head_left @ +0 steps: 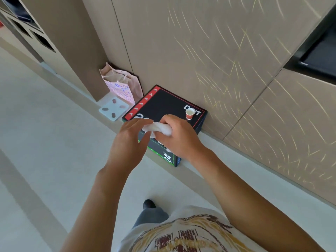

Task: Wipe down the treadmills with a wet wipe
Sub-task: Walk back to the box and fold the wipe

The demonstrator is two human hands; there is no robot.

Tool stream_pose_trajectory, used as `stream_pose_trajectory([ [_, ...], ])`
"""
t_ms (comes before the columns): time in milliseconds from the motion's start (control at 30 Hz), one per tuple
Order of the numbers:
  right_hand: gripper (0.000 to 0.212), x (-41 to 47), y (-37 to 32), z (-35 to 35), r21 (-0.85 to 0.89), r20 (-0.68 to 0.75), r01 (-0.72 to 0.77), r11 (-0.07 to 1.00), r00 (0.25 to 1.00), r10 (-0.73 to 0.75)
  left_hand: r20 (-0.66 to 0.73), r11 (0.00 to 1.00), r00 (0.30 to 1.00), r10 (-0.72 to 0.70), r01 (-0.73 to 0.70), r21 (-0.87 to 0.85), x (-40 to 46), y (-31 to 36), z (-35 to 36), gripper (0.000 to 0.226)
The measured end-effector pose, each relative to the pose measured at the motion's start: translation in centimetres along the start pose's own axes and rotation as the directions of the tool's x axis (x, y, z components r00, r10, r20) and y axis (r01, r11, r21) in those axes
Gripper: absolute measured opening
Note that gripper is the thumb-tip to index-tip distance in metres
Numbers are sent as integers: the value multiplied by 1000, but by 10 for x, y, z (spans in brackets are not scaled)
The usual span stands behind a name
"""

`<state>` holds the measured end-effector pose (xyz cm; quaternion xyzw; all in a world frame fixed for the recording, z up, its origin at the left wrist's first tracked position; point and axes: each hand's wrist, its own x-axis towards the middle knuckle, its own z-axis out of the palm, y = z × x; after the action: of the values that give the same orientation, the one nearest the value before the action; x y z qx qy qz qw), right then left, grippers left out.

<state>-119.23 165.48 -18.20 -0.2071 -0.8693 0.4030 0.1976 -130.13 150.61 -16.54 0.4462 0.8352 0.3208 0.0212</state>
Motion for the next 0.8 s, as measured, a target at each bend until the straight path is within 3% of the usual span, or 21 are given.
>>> stream_pose_trajectory([
  [367, 26, 47, 6, 50, -64, -52, -208, 976, 978, 204, 107, 986, 983, 150, -140, -95, 73, -77, 11, 23],
  [800, 30, 150, 79, 94, 18, 14, -254, 967, 967, 254, 156, 985, 974, 166, -172, 24, 162, -148, 54, 26],
])
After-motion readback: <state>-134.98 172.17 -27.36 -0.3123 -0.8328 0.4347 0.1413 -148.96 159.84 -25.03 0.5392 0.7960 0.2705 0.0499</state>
